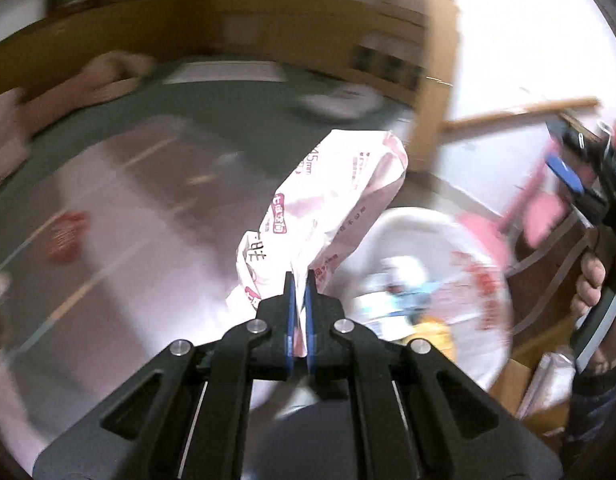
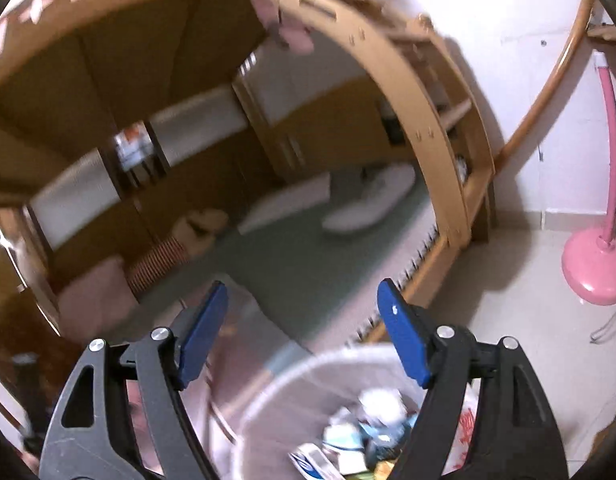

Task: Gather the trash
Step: 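Carry pink cloth and plastic bag to the trash bin and open both tools, then return both tools above the white tissue and red box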

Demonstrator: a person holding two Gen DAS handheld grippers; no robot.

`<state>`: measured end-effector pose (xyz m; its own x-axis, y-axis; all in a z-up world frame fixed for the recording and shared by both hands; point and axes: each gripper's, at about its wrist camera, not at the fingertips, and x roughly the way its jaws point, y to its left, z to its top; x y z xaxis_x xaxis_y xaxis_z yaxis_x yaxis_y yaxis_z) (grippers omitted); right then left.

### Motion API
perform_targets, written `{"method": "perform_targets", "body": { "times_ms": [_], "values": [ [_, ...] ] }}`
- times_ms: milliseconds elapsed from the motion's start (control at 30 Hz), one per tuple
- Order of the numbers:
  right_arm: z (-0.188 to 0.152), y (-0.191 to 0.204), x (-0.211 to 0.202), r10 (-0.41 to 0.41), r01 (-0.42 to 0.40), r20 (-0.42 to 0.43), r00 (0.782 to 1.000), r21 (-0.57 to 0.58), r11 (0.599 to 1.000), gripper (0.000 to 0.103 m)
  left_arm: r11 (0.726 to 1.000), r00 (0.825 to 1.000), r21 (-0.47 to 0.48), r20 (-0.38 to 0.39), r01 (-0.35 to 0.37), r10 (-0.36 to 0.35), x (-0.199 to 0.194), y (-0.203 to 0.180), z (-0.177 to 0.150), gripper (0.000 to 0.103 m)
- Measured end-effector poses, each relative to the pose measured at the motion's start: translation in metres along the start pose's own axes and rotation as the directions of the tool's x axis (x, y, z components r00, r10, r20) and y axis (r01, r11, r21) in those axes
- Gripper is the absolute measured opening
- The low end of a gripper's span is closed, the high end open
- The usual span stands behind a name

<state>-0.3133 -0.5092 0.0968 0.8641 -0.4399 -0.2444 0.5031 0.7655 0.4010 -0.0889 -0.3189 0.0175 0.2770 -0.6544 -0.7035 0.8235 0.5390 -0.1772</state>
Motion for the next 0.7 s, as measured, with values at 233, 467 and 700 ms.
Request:
{"method": "perform_targets", "body": {
  "times_ms": [233, 467, 700],
  "values": [
    [0.013, 0.039, -0.011, 0.091, -0.088, 0.032, 0.995, -0.076, 0.993, 0.081, 0.996, 0.996, -0.006, 0.004, 0.088, -0.088, 0.021, -0.034, 0.018, 0.094],
    [-0.032, 0.100, 0.035, 0.164, -0.187, -0.168, 0.972, -0.136, 0.973, 0.081, 0.974, 0.982, -0.163, 0.082, -0.157, 0.172, -0.052, 0.097, -0.011, 0.095],
    [-0.103, 0.241, 0.112, 0.271, -0.395, -0.416, 0.868, -0.247, 0.885, 0.084, 0.848, 0.893, -0.384, 0.112, -0.367, 0.437, -0.142, 0.237, -0.058, 0.098]
  ]
}}
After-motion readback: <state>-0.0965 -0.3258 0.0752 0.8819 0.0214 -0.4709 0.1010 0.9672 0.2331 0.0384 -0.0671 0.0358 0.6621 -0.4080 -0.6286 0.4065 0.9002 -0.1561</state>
